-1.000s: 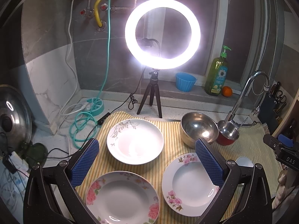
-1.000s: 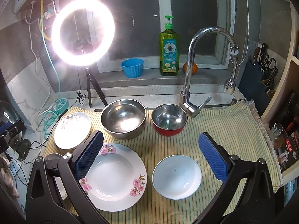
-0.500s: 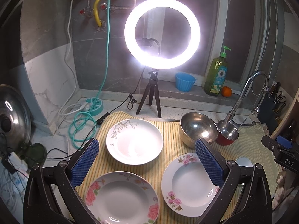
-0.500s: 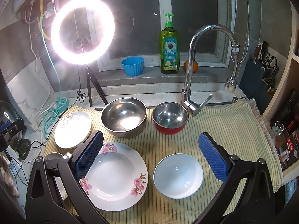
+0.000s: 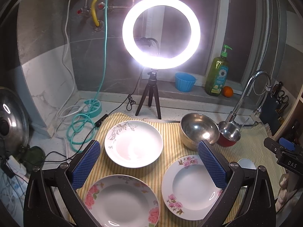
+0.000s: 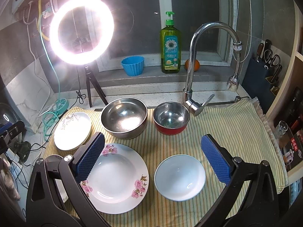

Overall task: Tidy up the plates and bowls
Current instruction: 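Move both grippers down to the rim of the pink-flower deep plate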

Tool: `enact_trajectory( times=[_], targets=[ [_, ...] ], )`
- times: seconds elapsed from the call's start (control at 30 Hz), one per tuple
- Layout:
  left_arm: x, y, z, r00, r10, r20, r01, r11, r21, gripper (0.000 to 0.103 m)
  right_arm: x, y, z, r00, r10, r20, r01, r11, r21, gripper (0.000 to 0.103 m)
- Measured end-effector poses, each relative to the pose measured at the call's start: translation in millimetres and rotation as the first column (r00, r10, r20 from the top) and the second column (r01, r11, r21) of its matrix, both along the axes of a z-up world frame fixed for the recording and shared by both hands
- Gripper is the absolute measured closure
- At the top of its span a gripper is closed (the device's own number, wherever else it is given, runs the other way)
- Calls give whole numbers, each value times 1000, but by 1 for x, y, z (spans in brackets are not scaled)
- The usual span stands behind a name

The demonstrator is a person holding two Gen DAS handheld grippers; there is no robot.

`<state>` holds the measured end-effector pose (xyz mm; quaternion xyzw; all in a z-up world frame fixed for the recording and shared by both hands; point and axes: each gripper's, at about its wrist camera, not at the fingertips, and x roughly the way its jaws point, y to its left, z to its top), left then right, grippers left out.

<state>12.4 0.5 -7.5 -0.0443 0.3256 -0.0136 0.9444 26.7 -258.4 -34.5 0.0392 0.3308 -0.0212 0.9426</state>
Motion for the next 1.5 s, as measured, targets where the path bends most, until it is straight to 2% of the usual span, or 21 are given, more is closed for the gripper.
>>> enact_trajectory(
  times=[0.3, 0.47, 0.53, 0.67, 0.77, 0.97, 1.03, 1.1, 1.2, 1.33, 1.4, 1.5],
  targets=[
    [5, 0, -8, 999, -23, -26, 23, 1000, -5, 1, 4, -5, -10, 999, 2, -32, -1, 1000, 15, 0],
    [10, 3, -19, 997, -44, -66, 43, 999, -23, 1, 3, -12, -20, 997, 13, -72, -8, 998, 68, 0],
    [13, 4, -26, 994, -58, -90, 55, 998, -43, 4, 4, -17, -24, 996, 16, -89, -8, 996, 86, 0],
    [20, 7, -41, 984, -95, -149, 84, 993, -82, 18, -1, -19, -33, 993, 26, -112, -14, 995, 103, 0],
    [24, 8, -52, 973, -126, -191, 106, 988, -111, 25, -5, -20, -40, 990, 37, -135, -22, 993, 113, 8],
    [33, 7, -72, 944, -200, -264, 164, 974, -155, 41, -13, -19, -64, 975, 79, -207, -44, 985, 168, 25],
    [38, 6, -80, 932, -226, -285, 180, 967, -178, 43, -15, -19, -74, 968, 91, -234, -48, 982, 184, 26],
    [43, 4, -87, 919, -247, -307, 195, 962, -191, 51, -18, -19, -84, 960, 101, -261, -46, 977, 207, 26],
    [49, -3, -98, 893, -289, -344, 226, 950, -214, 54, -24, -19, -99, 948, 120, -294, -45, 968, 249, 32],
    [56, -13, -108, 867, -330, -374, 269, 941, -207, 55, -23, -16, -117, 932, 136, -337, -36, 957, 287, 50],
    [62, -17, -112, 853, -349, -389, 287, 935, -209, 59, -23, -15, -123, 924, 149, -352, -34, 949, 312, 53],
    [71, -23, -118, 831, -375, -411, 313, 926, -212, 60, -22, -14, -132, 917, 163, -365, -33, 941, 337, 54]
  ],
)
